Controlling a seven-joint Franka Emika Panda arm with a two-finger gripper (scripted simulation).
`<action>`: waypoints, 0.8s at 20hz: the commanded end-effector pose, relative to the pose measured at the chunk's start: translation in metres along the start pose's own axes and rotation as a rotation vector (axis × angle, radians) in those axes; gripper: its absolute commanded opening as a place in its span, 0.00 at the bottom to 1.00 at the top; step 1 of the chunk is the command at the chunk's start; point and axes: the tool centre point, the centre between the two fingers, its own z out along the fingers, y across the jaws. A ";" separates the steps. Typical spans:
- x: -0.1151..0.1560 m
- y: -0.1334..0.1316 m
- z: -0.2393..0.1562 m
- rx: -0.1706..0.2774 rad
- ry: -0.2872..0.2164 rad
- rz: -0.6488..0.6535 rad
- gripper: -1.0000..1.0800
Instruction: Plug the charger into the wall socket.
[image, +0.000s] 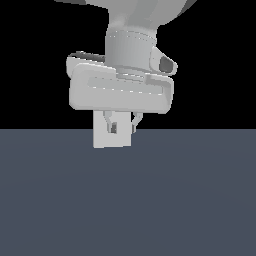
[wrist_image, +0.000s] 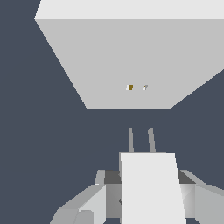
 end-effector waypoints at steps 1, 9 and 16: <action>0.000 0.000 0.000 0.000 0.000 0.000 0.00; 0.012 0.000 0.004 0.000 -0.001 0.000 0.00; 0.037 0.000 0.013 0.000 -0.001 0.000 0.00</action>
